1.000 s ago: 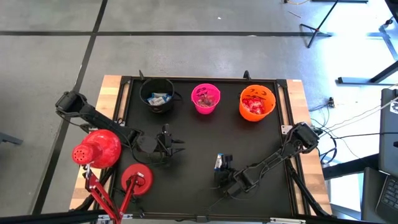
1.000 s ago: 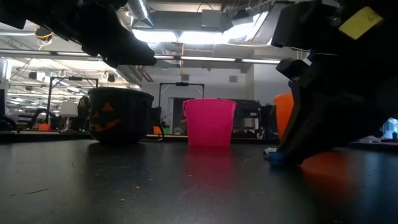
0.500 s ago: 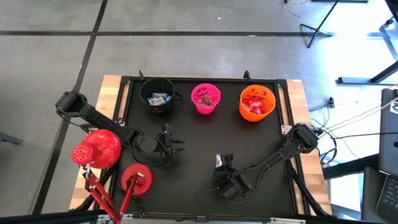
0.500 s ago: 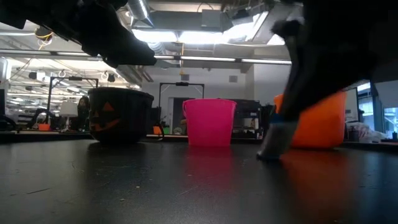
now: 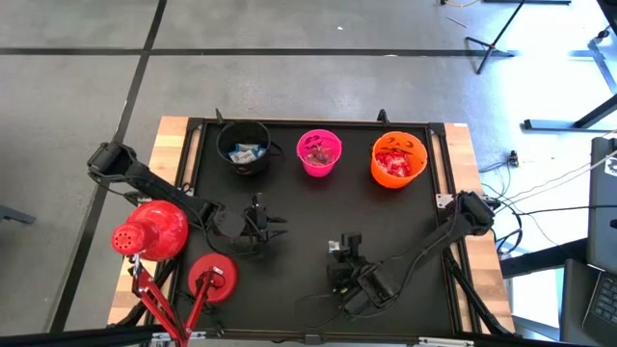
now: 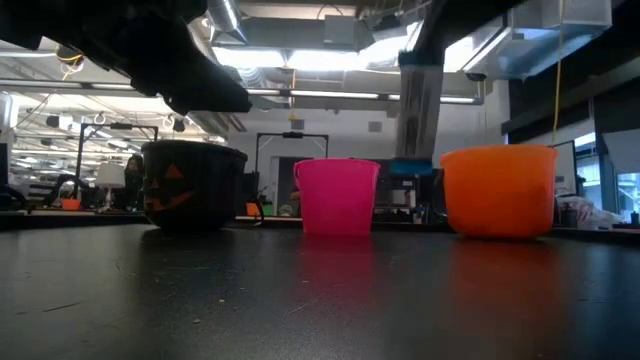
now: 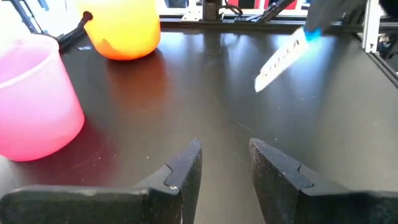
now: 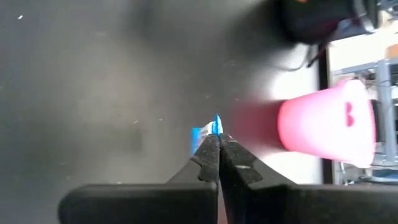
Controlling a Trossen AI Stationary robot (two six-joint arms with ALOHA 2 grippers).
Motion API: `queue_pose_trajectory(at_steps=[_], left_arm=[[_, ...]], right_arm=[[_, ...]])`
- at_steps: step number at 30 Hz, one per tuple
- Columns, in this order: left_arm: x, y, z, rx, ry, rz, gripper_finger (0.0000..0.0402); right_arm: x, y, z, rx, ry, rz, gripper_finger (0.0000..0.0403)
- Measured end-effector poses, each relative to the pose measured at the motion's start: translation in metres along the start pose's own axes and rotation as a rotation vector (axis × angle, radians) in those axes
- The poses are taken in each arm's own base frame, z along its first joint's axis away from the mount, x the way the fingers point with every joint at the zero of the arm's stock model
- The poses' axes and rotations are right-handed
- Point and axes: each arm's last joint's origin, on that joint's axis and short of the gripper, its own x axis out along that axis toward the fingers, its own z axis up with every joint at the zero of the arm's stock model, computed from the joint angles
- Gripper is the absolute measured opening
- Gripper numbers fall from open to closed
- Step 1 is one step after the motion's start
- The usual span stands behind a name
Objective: Organize candy in baskets
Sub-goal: Put the white chocolate bar into the black bucket
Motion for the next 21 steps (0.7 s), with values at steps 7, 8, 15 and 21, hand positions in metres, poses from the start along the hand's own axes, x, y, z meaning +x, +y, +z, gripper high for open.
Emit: queue_pose_trajectory(at_steps=[7,8,15,21], left_arm=[[0.009,-0.002,-0.012,0.002,0.053,0.008,0.0124],[0.010,-0.003,-0.014,0.005,0.059,0.009,0.0124],[0.013,-0.005,-0.013,0.008,0.030,0.002,0.0124],[0.012,-0.010,0.005,0.038,-0.136,-0.072,0.0124]], right_arm=[[-0.020,-0.023,-0.002,0.020,-0.017,-0.081,0.0000],[-0.024,-0.027,-0.004,0.034,-0.019,-0.090,0.0000],[-0.041,-0.057,-0.005,0.118,-0.068,-0.125,0.0000],[-0.030,-0.080,0.004,0.143,-0.078,-0.110,0.0000]])
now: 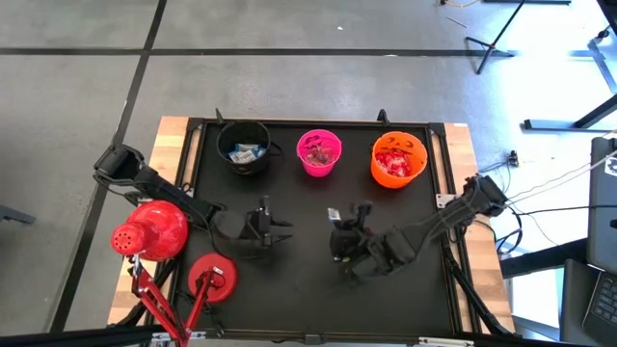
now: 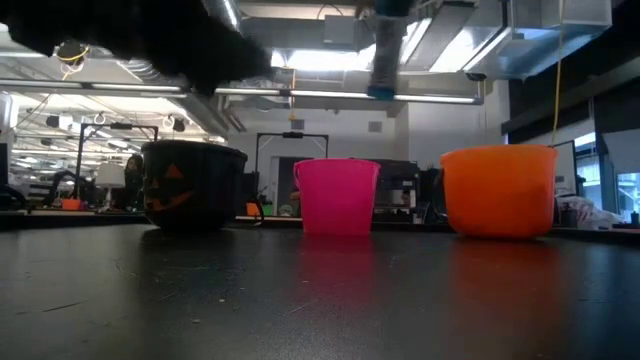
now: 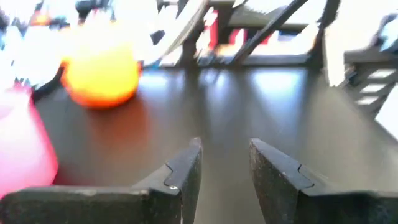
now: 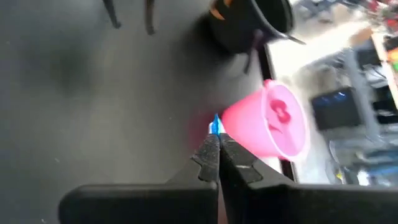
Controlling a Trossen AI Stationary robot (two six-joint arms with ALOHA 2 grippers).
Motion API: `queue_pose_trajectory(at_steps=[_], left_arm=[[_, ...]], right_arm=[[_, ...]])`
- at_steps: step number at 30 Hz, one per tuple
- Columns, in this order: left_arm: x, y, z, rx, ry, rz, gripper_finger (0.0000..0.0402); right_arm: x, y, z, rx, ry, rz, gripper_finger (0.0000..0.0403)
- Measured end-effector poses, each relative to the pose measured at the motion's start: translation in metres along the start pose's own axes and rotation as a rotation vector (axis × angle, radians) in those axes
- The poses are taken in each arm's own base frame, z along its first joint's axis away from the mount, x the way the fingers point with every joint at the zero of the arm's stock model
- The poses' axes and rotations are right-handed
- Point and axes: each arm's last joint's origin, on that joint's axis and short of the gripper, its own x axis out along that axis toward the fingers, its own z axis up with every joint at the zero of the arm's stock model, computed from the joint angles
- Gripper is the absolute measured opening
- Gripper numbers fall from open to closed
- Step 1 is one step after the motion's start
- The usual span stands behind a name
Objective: Organize candy in baskets
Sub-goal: Put the white chocolate bar into the black bucket
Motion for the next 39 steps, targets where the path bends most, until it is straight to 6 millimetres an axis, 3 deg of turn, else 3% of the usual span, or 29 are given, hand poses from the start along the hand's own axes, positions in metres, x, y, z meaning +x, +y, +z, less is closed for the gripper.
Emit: queue_pose_trajectory(at_steps=[5,21,33,39], left_arm=[[-0.002,-0.004,0.018,0.084,-0.169,-0.092,0.0124],[0.010,0.014,0.034,0.076,-0.217,-0.115,0.0124],[0.011,0.012,0.033,0.057,-0.205,-0.213,0.0124],[0.020,0.010,0.021,0.058,-0.161,-0.206,0.0124]], right_arm=[[0.013,-0.005,0.017,0.002,-0.066,0.105,0.0000],[0.023,-0.012,0.040,0.013,-0.209,0.209,0.0000],[0.022,-0.012,0.041,0.021,-0.222,0.215,0.0000],[0.022,-0.012,0.042,0.026,-0.227,0.215,0.0000]])
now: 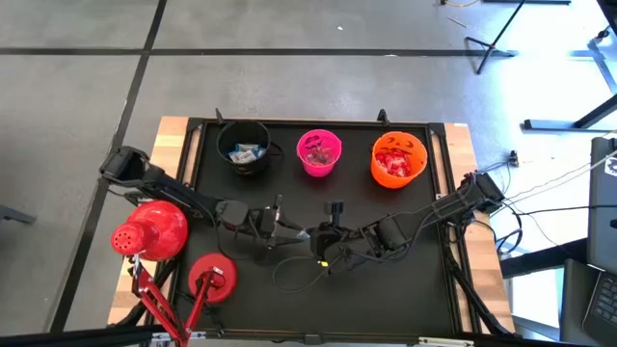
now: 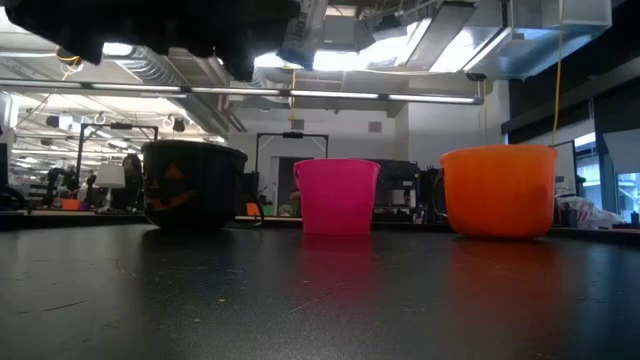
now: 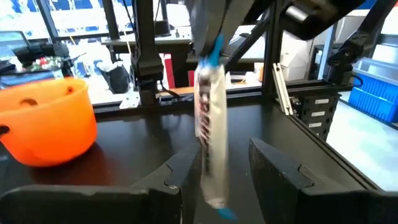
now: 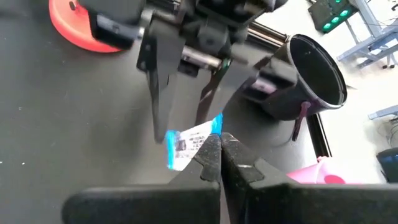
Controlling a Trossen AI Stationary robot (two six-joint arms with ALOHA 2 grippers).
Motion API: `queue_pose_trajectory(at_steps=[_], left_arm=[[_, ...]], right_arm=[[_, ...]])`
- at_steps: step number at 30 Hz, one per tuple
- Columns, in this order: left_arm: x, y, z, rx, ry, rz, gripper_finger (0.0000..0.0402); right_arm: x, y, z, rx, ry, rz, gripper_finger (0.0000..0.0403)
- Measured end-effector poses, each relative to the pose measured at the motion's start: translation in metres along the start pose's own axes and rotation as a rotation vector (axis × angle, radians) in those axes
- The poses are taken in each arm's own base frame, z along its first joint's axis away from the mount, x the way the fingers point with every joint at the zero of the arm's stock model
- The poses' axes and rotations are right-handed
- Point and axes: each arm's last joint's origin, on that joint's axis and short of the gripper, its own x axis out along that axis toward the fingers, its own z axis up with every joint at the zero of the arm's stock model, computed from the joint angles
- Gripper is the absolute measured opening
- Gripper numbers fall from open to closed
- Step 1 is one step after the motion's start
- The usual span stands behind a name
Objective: Organize candy in baskets
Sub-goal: Put the white chocolate bar into the black bucket
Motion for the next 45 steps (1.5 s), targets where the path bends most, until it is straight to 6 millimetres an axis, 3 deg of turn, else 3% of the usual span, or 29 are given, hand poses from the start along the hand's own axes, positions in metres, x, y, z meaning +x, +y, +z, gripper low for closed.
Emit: queue_pose_trajectory(at_steps=[11,20,27,31,37,41,45], left_arm=[[0.013,-0.001,-0.024,-0.008,0.025,0.068,0.0117],[0.014,-0.001,-0.024,-0.008,0.027,0.066,0.0015],[0.014,-0.001,-0.024,-0.008,0.027,0.066,0.0004],[0.014,-0.001,-0.025,-0.007,0.030,0.070,0.0003],[0.013,0.000,-0.024,-0.006,0.033,0.086,0.0001],[0.011,0.002,-0.021,-0.006,0.034,0.109,0.0000],[0.004,0.010,-0.011,-0.022,0.066,0.137,0.0000]], right_arm=[[0.000,0.001,0.001,0.006,-0.009,0.012,0.0000],[0.000,0.001,0.001,0.004,-0.008,0.013,0.0000],[0.000,0.001,0.000,-0.002,-0.005,0.012,0.0008],[0.000,0.002,0.000,-0.024,-0.005,0.018,0.0046],[-0.007,0.009,0.000,-0.045,-0.017,-0.036,0.0137],[-0.027,0.011,0.002,-0.053,-0.054,-0.110,0.0183],[-0.056,0.009,0.004,-0.039,-0.108,-0.140,0.0198]])
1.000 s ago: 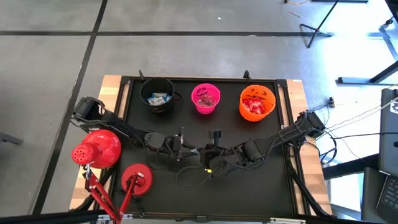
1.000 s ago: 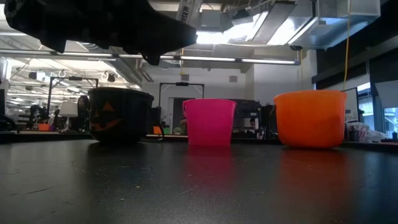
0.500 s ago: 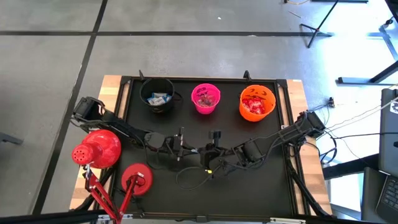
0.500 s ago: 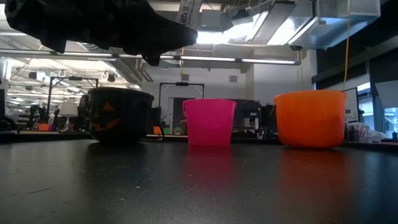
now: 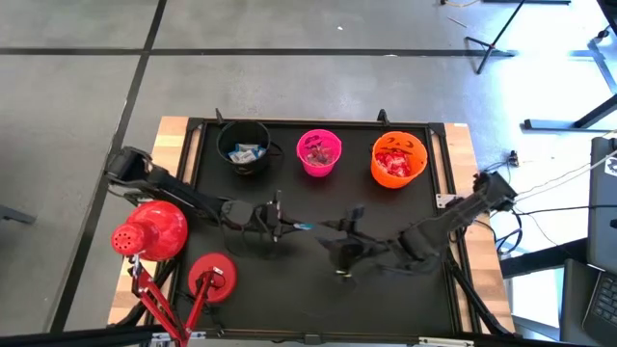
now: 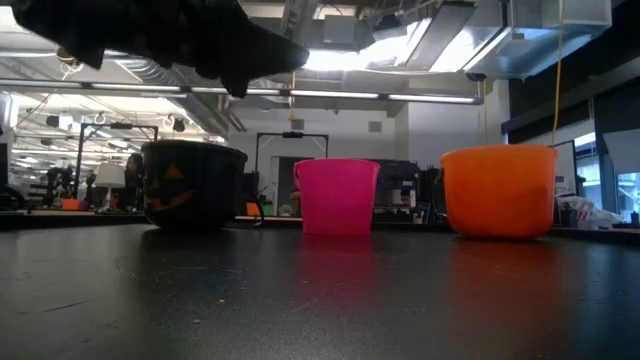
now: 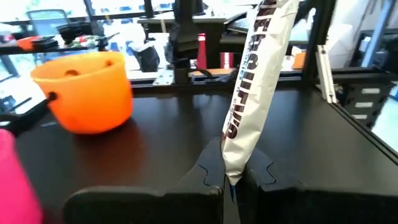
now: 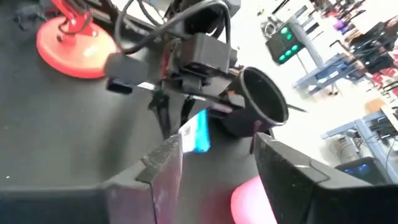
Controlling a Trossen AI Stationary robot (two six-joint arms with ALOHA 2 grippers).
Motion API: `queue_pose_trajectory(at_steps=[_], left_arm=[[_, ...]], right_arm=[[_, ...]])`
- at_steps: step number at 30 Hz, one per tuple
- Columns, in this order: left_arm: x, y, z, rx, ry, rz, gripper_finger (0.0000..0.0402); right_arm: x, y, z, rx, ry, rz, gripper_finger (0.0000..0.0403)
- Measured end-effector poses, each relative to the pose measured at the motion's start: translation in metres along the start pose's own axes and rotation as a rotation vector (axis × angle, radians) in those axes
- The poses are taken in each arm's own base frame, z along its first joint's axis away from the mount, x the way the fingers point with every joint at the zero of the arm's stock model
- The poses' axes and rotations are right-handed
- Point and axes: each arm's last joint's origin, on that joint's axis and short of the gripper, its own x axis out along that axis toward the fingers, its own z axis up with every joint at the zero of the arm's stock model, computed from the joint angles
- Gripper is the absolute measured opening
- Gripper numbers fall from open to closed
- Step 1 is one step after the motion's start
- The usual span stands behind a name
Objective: Organize candy in baskets
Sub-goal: Put the white chocolate bar into the black bucket
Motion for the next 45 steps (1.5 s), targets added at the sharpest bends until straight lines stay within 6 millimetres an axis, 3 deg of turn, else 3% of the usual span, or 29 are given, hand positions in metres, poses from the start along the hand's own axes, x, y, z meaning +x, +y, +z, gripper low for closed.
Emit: queue_pose_trajectory(at_steps=[5,10,18,22,29,40,45], left_arm=[[-0.021,0.017,0.023,-0.004,0.027,0.080,0.0000],[-0.057,0.045,0.046,0.002,0.078,0.237,0.0000],[-0.131,0.106,0.051,-0.109,0.226,0.573,0.0000],[-0.156,0.127,0.051,-0.179,0.221,0.702,0.0000],[-0.163,0.151,0.041,-0.228,0.315,0.765,0.0011],[-0.165,0.162,0.042,-0.239,0.289,0.756,0.0150],[-0.170,0.158,0.058,-0.236,0.220,0.695,0.0165]], right_arm=[[-0.026,-0.016,0.000,0.064,-0.027,-0.001,0.0189],[-0.030,-0.022,-0.007,0.103,0.028,0.016,0.0176],[-0.026,-0.017,-0.015,0.127,0.063,0.018,0.0172],[-0.026,-0.017,-0.014,0.138,0.055,0.021,0.0172],[-0.026,-0.018,-0.014,0.147,0.053,0.012,0.0172],[-0.026,-0.018,-0.015,0.173,0.059,0.010,0.0172],[-0.028,-0.019,-0.017,0.163,0.079,0.025,0.0172]])
